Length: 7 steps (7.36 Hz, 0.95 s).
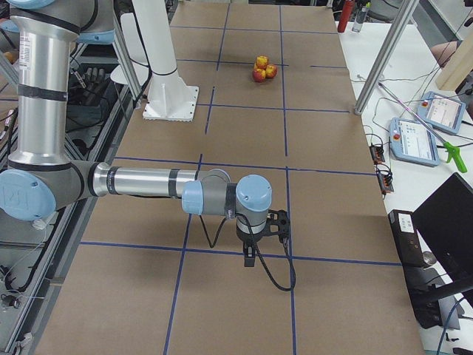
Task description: Stack apples
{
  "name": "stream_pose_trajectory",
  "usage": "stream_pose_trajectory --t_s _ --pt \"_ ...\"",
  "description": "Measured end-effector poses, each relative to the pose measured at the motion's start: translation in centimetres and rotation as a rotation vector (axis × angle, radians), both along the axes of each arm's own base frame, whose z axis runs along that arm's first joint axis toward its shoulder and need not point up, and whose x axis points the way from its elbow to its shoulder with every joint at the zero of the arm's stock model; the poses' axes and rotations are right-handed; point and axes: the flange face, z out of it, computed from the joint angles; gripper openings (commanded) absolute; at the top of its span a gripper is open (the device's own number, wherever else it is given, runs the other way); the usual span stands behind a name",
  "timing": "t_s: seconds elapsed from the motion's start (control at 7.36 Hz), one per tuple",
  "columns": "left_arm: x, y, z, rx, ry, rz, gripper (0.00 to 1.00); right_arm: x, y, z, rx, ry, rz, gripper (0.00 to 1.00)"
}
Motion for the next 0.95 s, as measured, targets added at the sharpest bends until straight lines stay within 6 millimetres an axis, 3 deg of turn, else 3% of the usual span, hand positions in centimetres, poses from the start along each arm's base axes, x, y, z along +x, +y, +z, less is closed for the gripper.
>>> stream_pose_trajectory --t_s 0.95 --pt "-0.3 -1.5 -2.3 0.043 -0.013 -0.003 1.0 0.0 0.0 0.0 0.0 0.0 0.0 1.0"
